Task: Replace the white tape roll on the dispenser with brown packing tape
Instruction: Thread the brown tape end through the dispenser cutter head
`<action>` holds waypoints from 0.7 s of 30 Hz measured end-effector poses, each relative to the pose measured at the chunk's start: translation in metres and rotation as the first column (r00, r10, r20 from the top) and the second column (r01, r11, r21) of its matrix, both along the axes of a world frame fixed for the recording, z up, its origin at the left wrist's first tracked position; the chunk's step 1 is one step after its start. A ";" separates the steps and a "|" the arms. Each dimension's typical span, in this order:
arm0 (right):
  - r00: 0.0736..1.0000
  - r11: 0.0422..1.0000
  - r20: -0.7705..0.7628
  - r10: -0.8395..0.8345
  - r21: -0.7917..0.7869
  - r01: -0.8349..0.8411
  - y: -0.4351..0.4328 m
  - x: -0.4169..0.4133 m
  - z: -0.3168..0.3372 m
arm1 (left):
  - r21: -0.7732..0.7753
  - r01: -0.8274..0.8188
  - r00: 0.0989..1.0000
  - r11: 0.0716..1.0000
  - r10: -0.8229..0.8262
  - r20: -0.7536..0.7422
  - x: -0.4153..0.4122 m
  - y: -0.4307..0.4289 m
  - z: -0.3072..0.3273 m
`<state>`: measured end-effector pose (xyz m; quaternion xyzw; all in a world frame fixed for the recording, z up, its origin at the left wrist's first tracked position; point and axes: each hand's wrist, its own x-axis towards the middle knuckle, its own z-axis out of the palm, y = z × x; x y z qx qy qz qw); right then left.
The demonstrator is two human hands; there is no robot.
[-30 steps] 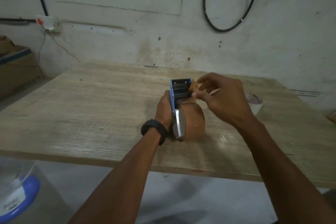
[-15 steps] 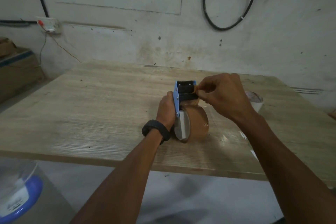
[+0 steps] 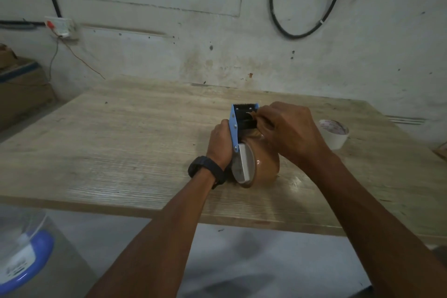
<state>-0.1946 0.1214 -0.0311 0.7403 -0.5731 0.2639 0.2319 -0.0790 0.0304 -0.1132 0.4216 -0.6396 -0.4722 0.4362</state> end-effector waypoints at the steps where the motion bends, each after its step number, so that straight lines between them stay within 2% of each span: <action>1: 1.000 1.000 -0.022 0.013 -0.013 -0.013 0.001 -0.001 -0.002 | 0.002 0.009 1.000 1.000 -0.009 0.008 0.001 0.002 0.001; 4: 0.995 0.997 -0.080 0.066 -0.029 -0.069 0.008 -0.003 -0.005 | 0.034 0.051 0.998 0.998 -0.052 0.024 0.002 0.003 0.001; 6: 0.995 0.993 -0.034 0.093 -0.067 -0.095 0.009 -0.003 -0.004 | 0.064 0.065 0.998 0.996 -0.064 -0.025 0.000 0.000 -0.001; 8: 0.987 0.986 0.106 0.117 -0.128 -0.104 0.007 -0.004 -0.005 | 0.081 0.068 0.994 0.994 -0.060 -0.089 0.001 0.000 0.000; 11: 0.924 0.978 0.347 0.160 -0.180 -0.102 0.005 -0.005 -0.009 | 0.104 0.096 0.984 0.990 -0.079 -0.162 0.006 0.002 0.002; 13: 0.893 0.988 0.432 0.126 -0.132 -0.075 0.004 -0.005 -0.010 | 0.128 0.134 0.967 0.983 -0.101 -0.235 0.003 -0.003 -0.005; 17: 0.867 0.995 0.498 0.007 0.085 -0.057 0.006 -0.006 -0.003 | 0.157 0.112 0.968 0.981 -0.072 -0.239 0.005 0.002 0.006; 21: 0.941 0.987 0.338 -0.009 0.156 -0.047 0.011 -0.007 0.005 | 0.214 0.154 0.953 0.965 -0.088 -0.290 0.004 0.004 0.006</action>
